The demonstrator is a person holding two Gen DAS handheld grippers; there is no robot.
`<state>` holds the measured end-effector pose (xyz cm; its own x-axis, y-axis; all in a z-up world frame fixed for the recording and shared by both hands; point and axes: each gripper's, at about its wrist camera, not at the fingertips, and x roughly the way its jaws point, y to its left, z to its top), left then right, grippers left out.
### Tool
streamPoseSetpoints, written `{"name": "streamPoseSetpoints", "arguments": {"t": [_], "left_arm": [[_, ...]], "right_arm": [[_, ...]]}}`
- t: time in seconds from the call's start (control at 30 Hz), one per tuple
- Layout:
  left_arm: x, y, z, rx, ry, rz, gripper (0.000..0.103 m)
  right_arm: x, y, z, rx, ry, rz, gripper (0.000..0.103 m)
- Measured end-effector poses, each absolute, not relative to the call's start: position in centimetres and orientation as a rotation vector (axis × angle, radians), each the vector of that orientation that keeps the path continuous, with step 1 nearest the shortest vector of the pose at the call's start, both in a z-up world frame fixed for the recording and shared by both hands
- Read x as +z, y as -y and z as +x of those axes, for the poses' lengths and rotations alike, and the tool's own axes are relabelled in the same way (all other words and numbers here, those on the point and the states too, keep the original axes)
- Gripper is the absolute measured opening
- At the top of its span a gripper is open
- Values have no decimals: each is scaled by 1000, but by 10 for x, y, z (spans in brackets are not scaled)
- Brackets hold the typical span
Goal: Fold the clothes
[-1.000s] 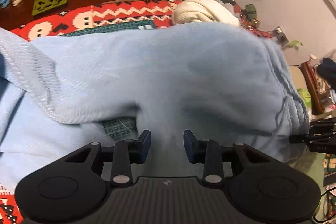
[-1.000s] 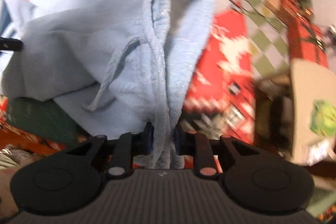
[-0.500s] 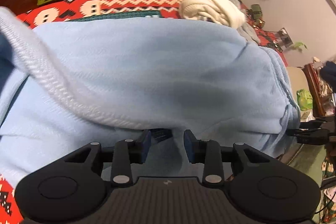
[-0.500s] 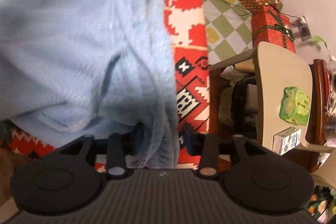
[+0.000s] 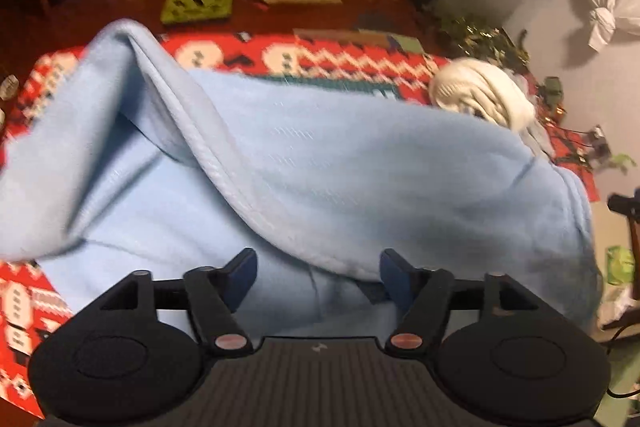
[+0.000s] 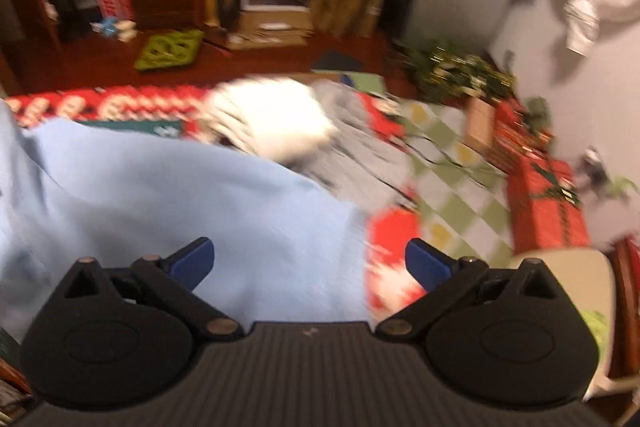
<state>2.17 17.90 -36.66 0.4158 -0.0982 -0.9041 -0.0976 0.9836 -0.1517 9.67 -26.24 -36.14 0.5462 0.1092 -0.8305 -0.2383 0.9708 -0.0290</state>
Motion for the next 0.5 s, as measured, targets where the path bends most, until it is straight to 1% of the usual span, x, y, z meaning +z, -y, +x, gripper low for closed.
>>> {"name": "streamPoseSetpoints", "arguments": {"t": [0.07, 0.17, 0.3, 0.37, 0.5], "left_arm": [[-369, -179, 25, 2, -1142, -164, 86], [-381, -180, 29, -4, -1158, -140, 86], [-412, -187, 35, 17, -1199, -154, 86], [-428, -189, 37, 28, -1212, -140, 86], [-460, -191, 42, 40, -1248, -67, 86]], "right_arm": [[-375, 238, 106, 240, -1001, -130, 103], [-400, 202, 117, 286, -1052, -119, 103], [-453, 165, 123, 316, -1115, -163, 103], [-475, 151, 121, 311, -1118, -209, 103], [-505, 139, 118, 287, -1182, -254, 103]]}}
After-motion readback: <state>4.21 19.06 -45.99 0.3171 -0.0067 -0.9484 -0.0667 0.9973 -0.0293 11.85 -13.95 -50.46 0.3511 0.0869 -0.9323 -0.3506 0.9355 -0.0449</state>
